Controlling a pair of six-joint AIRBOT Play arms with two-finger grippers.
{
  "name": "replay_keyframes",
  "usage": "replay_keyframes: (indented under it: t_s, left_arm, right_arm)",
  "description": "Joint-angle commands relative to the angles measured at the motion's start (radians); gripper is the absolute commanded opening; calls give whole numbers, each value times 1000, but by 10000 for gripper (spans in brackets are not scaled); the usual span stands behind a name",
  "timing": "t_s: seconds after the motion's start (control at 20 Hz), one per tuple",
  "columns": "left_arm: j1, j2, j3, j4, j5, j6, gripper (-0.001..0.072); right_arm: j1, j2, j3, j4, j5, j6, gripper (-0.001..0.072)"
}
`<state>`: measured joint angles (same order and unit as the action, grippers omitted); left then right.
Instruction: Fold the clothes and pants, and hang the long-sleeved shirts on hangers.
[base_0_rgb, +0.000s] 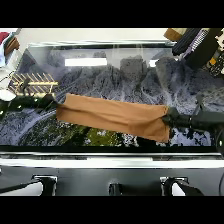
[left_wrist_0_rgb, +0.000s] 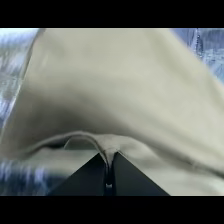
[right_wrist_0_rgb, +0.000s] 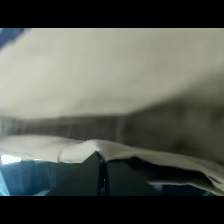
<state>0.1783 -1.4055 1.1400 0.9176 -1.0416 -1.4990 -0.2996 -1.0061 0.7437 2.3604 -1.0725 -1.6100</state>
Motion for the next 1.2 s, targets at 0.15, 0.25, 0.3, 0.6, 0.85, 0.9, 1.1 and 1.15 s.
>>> replay_keyframes:
  t_s: [0.15,0.25,0.3,0.6,0.85,0.9,1.1,1.15]
  left_arm:
    - [-66,-377,394,2,16,-21,10]
    - [-87,-444,447,3,14,-20,10]
    - [-97,-471,461,3,13,-20,10]
    - [-134,-520,465,13,6,-20,488]
    - [-110,-426,509,69,-107,-19,556]
    - [-109,-398,525,106,-135,-20,558]
    - [-111,-289,567,234,-223,-46,688]
    - [-111,-265,569,264,-237,-55,689]
  right_arm:
    - [1,-273,163,10,141,-28,28]
    - [1,-306,163,10,156,-29,29]
    - [1,-323,163,10,159,-35,29]
    - [-21,-364,193,3,77,-75,433]
    - [-203,-335,314,-123,-117,-142,664]
    - [-237,-356,314,-121,-147,-168,674]
    - [-251,-499,314,-48,-175,-259,687]
    - [-251,-533,314,-35,-184,-277,688]
